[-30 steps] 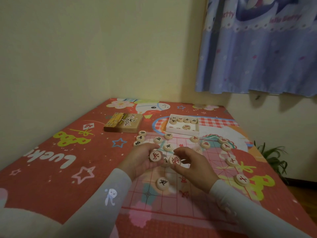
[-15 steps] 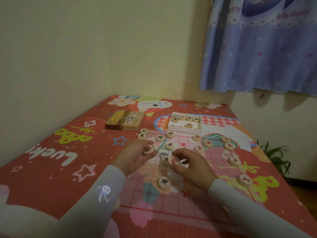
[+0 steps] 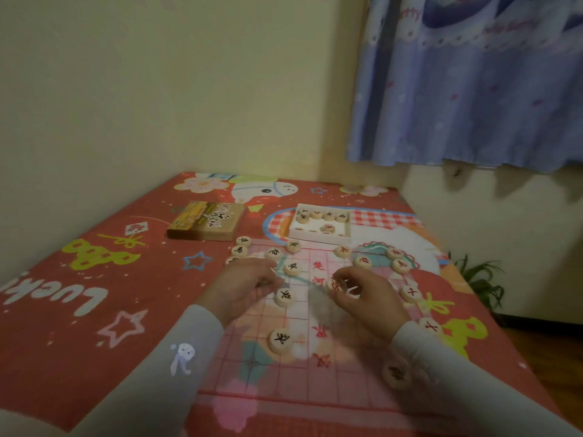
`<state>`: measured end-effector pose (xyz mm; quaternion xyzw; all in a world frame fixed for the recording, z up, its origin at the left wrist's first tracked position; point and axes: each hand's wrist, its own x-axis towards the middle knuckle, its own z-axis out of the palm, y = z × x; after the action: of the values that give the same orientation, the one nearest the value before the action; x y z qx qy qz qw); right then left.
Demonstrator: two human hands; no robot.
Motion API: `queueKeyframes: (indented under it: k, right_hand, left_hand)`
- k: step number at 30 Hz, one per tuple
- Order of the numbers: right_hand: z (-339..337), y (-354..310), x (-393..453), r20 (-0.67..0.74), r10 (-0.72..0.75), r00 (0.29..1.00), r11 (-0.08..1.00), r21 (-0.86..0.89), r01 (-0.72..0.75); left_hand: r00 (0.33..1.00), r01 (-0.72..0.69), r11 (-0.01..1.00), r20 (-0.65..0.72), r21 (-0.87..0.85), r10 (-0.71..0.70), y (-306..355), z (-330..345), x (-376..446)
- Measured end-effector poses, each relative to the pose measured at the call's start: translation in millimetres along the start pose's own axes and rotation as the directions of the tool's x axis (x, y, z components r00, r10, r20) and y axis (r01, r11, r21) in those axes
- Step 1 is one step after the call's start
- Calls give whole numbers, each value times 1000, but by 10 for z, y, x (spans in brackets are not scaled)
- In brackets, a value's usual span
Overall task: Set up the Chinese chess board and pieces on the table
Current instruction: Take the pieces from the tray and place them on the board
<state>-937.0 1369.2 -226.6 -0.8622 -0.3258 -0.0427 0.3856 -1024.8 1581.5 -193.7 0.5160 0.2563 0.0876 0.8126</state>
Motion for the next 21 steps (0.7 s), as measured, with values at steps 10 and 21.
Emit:
queueKeyframes:
  k: [10, 21]
  right_hand:
    - [-740, 783, -419, -260, 348, 901, 919, -94, -383]
    - [-720, 883, -375, -142, 426, 894, 860, -242, -448]
  left_hand:
    - [965, 80, 973, 228, 214, -130, -290, 751, 128]
    - [924, -143, 851, 377, 505, -68, -429, 781, 138]
